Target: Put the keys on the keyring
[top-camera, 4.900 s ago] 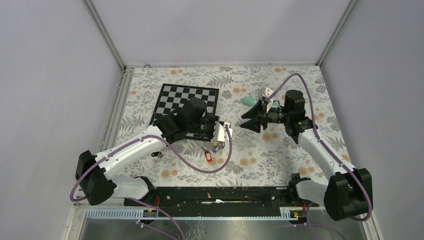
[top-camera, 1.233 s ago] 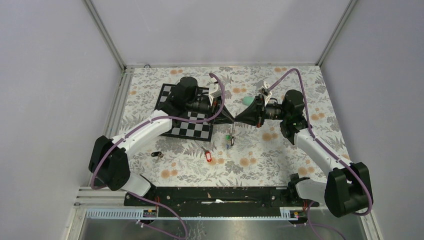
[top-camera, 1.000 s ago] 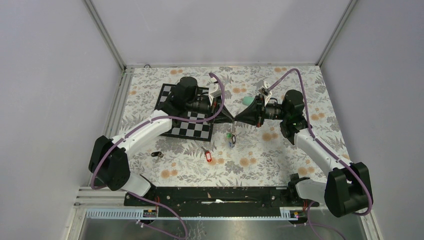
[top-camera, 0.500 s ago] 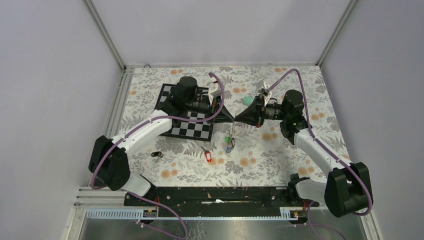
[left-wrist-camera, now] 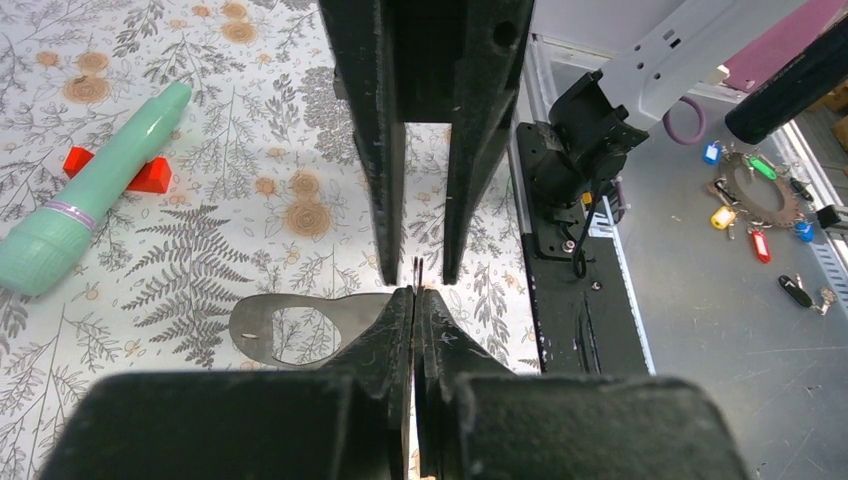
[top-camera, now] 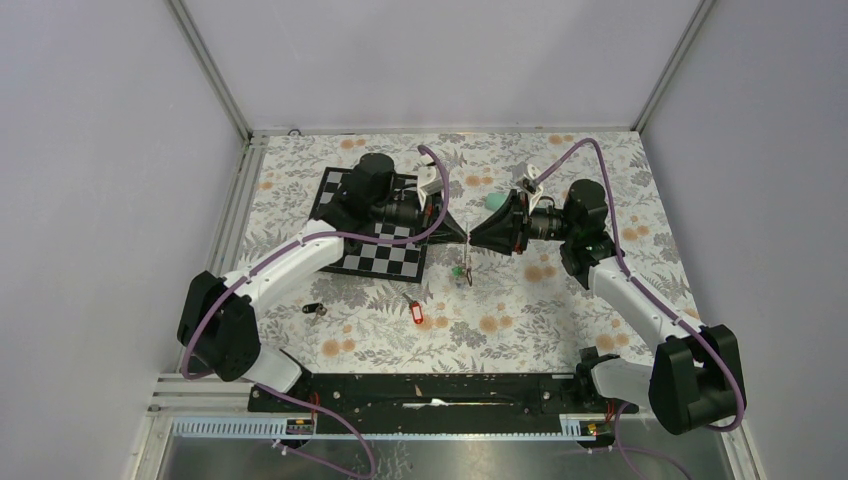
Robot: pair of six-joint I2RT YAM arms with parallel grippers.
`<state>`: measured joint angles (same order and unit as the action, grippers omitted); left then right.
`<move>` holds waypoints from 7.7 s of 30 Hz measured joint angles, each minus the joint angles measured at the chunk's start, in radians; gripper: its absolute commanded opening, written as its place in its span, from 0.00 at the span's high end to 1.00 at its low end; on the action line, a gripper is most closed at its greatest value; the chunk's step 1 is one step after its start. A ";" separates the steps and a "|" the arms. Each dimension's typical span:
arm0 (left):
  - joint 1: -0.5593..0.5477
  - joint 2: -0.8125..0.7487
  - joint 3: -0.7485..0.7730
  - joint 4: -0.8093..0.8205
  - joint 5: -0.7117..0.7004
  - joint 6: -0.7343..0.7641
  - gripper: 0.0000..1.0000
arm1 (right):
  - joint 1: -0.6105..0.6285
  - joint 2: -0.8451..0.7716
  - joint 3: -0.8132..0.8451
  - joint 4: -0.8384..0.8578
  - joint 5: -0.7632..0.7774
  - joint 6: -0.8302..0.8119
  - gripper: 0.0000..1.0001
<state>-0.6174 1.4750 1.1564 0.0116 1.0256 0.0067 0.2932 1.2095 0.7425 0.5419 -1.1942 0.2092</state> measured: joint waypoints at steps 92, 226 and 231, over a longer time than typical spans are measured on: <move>0.237 0.160 0.233 -0.140 -0.176 0.075 1.00 | 0.560 0.667 0.357 -0.695 0.677 -0.682 0.97; 0.190 0.095 0.156 -0.257 -0.169 0.239 1.00 | 0.479 0.458 0.179 -0.930 0.651 -0.927 1.00; 0.190 0.064 0.145 -0.286 -0.169 0.273 1.00 | 0.463 0.340 0.185 -0.964 0.632 -0.924 1.00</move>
<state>-0.4271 1.5394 1.3010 -0.2741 0.8566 0.2794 0.7567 1.5497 0.9279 -0.4217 -0.5625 -0.7151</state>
